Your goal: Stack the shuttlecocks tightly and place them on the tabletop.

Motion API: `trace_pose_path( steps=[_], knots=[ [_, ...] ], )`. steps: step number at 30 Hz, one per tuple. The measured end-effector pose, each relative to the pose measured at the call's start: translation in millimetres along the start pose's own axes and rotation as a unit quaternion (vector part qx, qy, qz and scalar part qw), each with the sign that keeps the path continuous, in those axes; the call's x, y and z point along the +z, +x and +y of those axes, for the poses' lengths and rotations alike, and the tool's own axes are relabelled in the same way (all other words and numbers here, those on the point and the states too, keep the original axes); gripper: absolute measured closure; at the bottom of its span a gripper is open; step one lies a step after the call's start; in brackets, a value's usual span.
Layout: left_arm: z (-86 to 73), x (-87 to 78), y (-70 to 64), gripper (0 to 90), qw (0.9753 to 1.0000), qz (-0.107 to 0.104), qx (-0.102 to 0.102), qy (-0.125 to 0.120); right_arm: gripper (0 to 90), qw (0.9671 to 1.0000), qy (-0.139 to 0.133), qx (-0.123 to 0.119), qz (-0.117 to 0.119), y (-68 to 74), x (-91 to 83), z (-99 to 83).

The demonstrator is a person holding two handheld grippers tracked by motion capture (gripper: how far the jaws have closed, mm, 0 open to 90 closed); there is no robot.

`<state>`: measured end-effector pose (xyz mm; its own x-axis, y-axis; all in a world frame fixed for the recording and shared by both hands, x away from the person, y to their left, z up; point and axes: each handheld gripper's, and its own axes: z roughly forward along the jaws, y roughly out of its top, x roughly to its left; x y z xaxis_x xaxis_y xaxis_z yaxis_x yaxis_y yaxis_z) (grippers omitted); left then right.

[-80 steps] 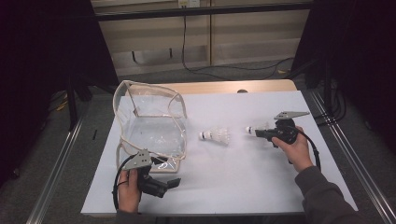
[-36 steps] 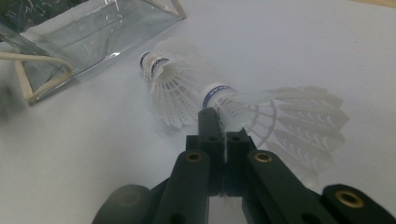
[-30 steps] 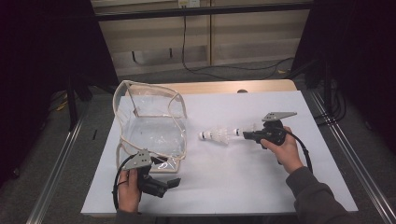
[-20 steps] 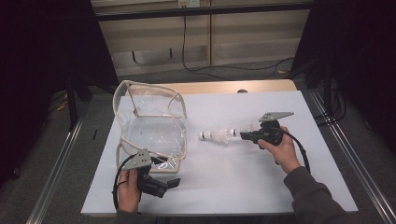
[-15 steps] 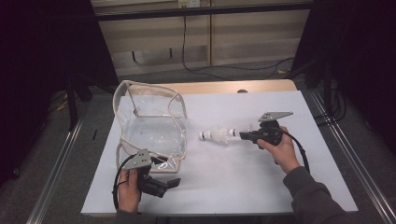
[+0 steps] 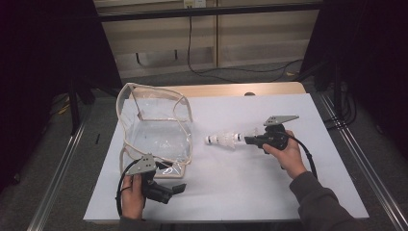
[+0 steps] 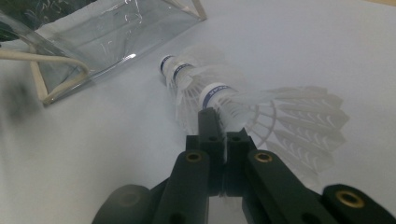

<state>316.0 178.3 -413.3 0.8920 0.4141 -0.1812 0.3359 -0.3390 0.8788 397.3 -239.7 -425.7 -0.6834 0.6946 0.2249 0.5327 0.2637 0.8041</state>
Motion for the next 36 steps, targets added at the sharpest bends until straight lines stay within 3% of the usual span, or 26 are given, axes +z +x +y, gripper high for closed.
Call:
trace_pose_path(
  steps=[36],
  knots=[
    [0.0,0.1,0.1,4.3,1.0,0.001,0.0,0.0,89.0,1.0,0.003,-0.004,0.003,0.4,11.8,-0.7]
  ],
)
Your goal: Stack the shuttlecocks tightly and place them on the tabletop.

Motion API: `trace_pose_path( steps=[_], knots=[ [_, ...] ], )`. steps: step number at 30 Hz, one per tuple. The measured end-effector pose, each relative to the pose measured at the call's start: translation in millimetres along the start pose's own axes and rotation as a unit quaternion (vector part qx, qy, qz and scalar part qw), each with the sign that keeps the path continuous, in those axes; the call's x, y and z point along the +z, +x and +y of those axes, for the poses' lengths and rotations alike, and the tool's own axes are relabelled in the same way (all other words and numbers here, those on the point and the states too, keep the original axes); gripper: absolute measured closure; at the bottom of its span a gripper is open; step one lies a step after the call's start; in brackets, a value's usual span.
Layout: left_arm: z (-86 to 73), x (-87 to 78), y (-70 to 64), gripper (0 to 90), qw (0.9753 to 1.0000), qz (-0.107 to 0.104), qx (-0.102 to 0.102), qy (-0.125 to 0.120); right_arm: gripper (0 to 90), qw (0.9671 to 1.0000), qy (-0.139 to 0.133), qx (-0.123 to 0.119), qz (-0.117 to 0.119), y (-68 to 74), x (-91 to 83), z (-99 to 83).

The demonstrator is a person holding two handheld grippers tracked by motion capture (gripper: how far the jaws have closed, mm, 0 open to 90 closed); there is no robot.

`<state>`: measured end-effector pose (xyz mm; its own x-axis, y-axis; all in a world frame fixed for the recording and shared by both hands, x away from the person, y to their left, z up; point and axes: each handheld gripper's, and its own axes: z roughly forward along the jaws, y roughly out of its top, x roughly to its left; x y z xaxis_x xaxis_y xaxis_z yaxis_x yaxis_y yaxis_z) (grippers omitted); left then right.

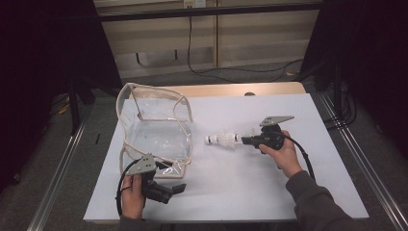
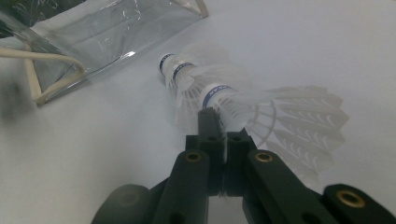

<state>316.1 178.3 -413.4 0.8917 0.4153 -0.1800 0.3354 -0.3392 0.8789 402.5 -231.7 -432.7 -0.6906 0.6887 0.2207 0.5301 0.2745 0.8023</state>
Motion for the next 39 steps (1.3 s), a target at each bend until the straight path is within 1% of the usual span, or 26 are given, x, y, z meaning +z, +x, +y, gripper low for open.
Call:
trace_pose_path(
  steps=[18,26,39],
  knots=[
    [0.1,-0.3,0.4,4.2,1.0,-0.002,0.001,0.001,88.8,1.0,0.004,-0.005,0.001,2.0,5.9,2.5],
    [0.0,0.1,0.0,4.3,1.0,0.0,0.0,0.0,88.7,0.9999,0.007,-0.006,0.007,3.6,9.9,3.1],
    [-0.1,0.1,0.2,4.3,1.0,0.0,0.001,-0.001,88.6,0.9999,0.005,-0.005,0.008,3.0,13.1,2.3]
  ],
)
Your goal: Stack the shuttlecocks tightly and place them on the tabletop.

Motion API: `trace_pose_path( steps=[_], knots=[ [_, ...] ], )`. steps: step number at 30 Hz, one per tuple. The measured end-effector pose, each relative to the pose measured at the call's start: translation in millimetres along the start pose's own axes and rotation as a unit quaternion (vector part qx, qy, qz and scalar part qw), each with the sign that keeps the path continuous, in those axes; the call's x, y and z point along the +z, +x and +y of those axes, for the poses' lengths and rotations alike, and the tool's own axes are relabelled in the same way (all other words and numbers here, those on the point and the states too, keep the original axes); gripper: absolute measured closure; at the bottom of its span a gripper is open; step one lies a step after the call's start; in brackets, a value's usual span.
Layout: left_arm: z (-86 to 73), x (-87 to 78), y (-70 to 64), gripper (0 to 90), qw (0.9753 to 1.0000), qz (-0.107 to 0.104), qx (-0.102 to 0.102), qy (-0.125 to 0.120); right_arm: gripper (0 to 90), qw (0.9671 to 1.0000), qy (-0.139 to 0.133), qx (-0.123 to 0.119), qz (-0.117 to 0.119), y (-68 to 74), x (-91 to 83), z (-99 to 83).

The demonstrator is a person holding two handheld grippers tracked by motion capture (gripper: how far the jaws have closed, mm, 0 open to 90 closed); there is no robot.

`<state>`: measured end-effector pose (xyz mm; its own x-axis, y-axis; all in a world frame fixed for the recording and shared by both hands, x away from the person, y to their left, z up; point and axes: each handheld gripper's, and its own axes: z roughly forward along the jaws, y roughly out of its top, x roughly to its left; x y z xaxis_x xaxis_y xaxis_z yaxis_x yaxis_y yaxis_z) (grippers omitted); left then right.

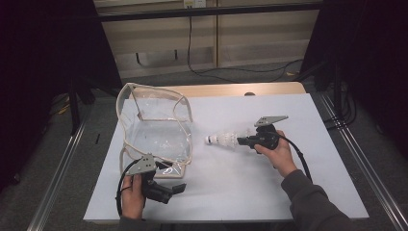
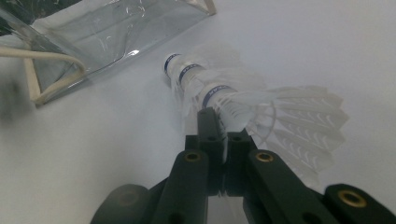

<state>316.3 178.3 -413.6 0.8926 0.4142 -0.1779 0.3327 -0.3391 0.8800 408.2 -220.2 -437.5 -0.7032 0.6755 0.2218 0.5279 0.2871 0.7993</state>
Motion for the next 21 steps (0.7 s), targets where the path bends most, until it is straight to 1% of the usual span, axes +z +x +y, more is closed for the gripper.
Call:
trace_pose_path(
  steps=[6,21],
  knots=[
    [0.1,0.0,0.0,4.3,1.0,0.001,0.001,0.001,88.6,1.0,-0.005,0.002,0.003,0.4,0.2,0.5],
    [0.1,0.0,0.0,4.3,1.0,0.001,0.0,0.001,88.5,1.0,-0.003,-0.001,0.002,1.2,3.0,1.0]
  ],
)
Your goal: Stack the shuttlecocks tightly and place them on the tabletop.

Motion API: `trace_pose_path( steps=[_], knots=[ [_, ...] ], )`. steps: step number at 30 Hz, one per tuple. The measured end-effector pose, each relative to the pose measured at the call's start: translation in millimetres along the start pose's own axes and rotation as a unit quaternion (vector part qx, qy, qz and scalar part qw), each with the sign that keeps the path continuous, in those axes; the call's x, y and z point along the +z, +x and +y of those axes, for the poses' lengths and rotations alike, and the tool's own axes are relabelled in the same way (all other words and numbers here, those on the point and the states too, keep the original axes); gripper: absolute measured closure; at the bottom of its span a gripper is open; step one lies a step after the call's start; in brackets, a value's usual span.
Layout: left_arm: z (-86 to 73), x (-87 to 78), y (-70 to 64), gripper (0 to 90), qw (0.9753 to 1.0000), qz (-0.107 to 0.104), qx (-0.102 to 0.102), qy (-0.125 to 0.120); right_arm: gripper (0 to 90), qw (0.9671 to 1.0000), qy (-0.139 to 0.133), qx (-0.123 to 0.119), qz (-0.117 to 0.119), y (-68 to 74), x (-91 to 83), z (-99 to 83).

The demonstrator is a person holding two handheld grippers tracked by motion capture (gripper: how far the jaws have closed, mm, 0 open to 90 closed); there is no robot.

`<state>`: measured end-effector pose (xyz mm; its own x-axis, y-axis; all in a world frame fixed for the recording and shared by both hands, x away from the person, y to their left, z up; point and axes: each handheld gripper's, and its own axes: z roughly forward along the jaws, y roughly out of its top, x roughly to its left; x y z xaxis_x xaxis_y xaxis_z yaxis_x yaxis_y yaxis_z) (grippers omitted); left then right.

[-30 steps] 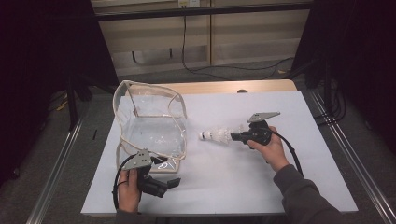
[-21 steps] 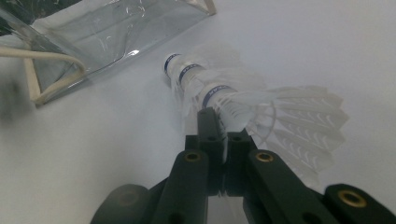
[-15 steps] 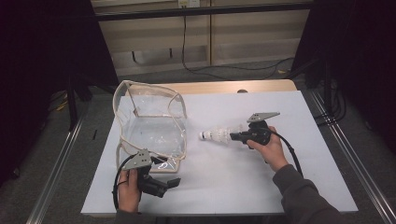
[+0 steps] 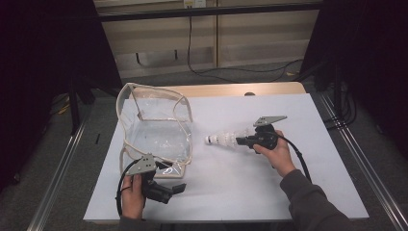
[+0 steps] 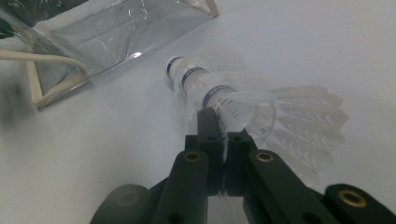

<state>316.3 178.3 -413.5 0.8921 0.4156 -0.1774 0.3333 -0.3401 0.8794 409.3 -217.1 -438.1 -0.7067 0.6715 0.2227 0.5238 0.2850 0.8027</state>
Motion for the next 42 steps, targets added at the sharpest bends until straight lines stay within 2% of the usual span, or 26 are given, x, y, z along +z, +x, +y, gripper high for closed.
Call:
trace_pose_path(
  steps=[30,42],
  knots=[
    [0.0,0.2,-0.1,4.3,1.0,0.001,0.0,0.0,88.4,0.9999,0.005,-0.009,-0.004,3.0,7.0,1.1],
    [0.0,0.4,0.2,4.4,1.0,0.001,0.001,0.0,88.4,0.9999,0.008,-0.008,0.003,2.7,12.5,-0.9]
  ],
)
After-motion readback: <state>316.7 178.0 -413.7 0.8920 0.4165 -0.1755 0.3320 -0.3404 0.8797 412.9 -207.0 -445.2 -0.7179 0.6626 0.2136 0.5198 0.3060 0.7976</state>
